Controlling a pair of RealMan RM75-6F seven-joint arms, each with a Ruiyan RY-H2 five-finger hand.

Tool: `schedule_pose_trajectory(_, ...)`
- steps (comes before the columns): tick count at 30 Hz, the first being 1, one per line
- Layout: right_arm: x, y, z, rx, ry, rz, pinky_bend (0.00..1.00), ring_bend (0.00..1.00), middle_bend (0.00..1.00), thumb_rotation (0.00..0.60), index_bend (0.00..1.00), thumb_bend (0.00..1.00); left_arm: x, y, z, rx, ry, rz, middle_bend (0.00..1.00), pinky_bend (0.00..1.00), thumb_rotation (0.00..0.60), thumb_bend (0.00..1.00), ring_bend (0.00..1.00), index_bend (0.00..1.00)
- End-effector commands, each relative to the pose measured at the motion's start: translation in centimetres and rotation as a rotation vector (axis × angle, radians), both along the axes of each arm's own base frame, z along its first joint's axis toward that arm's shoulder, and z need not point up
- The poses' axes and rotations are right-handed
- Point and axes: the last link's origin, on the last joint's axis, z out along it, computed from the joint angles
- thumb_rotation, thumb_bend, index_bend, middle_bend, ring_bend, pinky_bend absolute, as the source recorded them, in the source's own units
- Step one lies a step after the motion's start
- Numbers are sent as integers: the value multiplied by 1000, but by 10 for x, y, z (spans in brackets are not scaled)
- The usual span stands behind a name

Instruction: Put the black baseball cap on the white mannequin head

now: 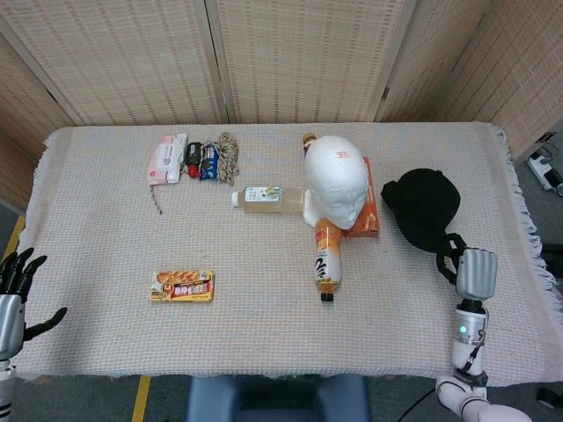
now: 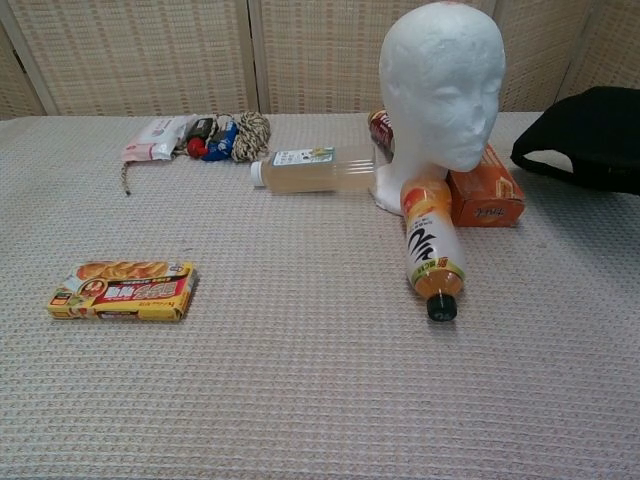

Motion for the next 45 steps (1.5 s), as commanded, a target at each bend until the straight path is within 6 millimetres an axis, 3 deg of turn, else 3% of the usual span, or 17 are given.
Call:
schedule_pose_trajectory(1, 6, -16, 21, -108, -77, 17, 1000, 1000, 1000, 600, 801, 503, 0, 0, 0, -2, 0, 0, 125, 252, 600, 172, 74, 196)
schedule_pose_trajectory(8, 38, -40, 39, -200, -96, 113, 1000, 1000, 1000, 600, 806, 503, 1, 1, -2, -12, -4, -3, 124, 252, 600, 172, 74, 196)
schedule_pose_trajectory(15, 90, -63, 54, -291, -82, 238, 1000, 1000, 1000, 600, 806, 503, 0, 2, -1, -14, -8, 0, 124, 253, 600, 172, 77, 196)
schedule_pose_trajectory(23, 148, -71, 74, -344, -18, 391, 1000, 1000, 1000, 600, 806, 503, -1, 3, 1, -7, -15, 3, 124, 253, 600, 170, 79, 196)
schedule_pose_trajectory(30, 182, -68, 62, -257, 149, 484, 1000, 1000, 1000, 600, 806, 503, 2, 1, 1, -6, -20, -11, 124, 252, 600, 171, 80, 196)
schedule_pose_trajectory(45, 200, -66, 17, -110, 310, 560, 1000, 1000, 1000, 600, 806, 503, 3, 0, 3, 5, -19, -13, 124, 259, 600, 171, 85, 196)
